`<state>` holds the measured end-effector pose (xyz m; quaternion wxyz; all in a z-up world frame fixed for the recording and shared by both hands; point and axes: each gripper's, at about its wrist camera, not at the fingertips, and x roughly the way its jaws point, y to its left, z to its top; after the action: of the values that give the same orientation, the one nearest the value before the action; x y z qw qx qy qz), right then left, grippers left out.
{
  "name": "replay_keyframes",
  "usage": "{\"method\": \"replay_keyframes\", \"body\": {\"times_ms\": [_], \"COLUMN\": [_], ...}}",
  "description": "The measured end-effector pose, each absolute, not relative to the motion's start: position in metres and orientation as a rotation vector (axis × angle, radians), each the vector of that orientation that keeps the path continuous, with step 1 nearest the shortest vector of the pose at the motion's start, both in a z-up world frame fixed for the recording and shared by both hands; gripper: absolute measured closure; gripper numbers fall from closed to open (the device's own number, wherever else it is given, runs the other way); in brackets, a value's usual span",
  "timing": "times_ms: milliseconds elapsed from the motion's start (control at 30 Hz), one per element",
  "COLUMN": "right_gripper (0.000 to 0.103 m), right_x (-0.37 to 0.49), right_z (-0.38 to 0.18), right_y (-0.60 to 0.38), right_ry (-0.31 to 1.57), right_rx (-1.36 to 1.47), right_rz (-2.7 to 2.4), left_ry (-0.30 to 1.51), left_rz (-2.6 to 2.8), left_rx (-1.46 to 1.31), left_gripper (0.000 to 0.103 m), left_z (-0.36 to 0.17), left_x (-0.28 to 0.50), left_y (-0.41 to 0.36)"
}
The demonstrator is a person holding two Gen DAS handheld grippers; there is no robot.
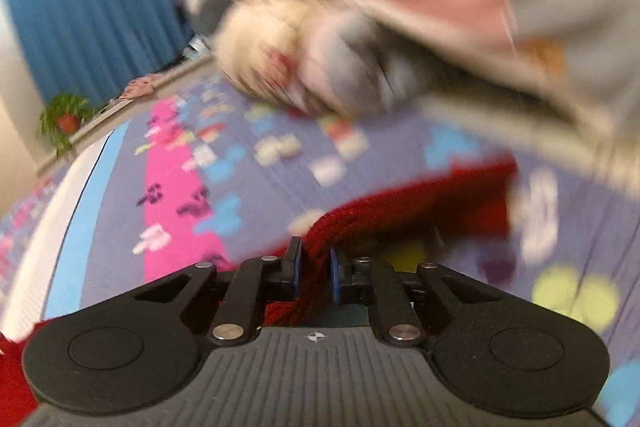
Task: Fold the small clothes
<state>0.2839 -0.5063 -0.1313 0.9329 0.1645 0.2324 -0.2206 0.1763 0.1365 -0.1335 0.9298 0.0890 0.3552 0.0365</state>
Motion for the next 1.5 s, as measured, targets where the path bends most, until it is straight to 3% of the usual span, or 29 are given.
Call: {"method": "replay_keyframes", "body": {"times_ms": [267,400,467,600,733,933,1167,1200,1233,1300,1433,1500], "right_gripper": [0.09,0.089,0.089,0.081,0.065,0.056,0.057,0.066,0.084,0.089,0.088,0.077], "right_x": [0.292,0.27,0.268,0.256,0.254,0.262,0.265,0.268,0.271,0.276,0.273,0.274], "right_z": [-0.065,-0.101,-0.138,-0.167,-0.153,-0.153,-0.164,-0.159,-0.151,-0.132,-0.108,-0.124], "right_y": [-0.248,-0.135,-0.097,-0.076,-0.077,-0.048,0.012,0.014,0.015,0.01,0.003,0.018], "right_ry": [0.253,0.33,0.488,0.605,0.599,0.607,0.589,0.591,0.574,0.511,0.387,0.497], "right_rx": [-0.064,-0.146,-0.215,-0.27,-0.238,-0.283,-0.493,-0.479,-0.453,-0.376,-0.229,-0.299], "right_rz": [0.08,0.416,0.507,0.517,0.503,0.531,0.57,0.568,0.553,0.475,0.385,0.517], "left_ry": [0.723,0.729,0.73,0.729,0.716,0.713,0.714,0.717,0.719,0.718,0.708,0.71], "left_rz": [0.09,0.089,0.087,0.081,0.075,0.082,0.111,0.113,0.114,0.118,0.118,0.117], "left_rx": [0.07,0.027,0.011,-0.028,-0.062,-0.094,-0.136,-0.143,-0.147,-0.155,-0.181,-0.19], "left_gripper": [0.019,0.019,0.019,0.019,0.019,0.019,0.019,0.019,0.019,0.019,0.019,0.019], "left_z": [-0.114,-0.108,-0.105,-0.099,-0.092,-0.087,-0.084,-0.084,-0.084,-0.082,-0.078,-0.077], "left_x": [0.171,0.169,0.169,0.164,0.161,0.158,0.157,0.158,0.158,0.158,0.159,0.159], "left_y": [0.161,0.169,0.173,0.181,0.189,0.197,0.213,0.215,0.215,0.218,0.223,0.223]}}
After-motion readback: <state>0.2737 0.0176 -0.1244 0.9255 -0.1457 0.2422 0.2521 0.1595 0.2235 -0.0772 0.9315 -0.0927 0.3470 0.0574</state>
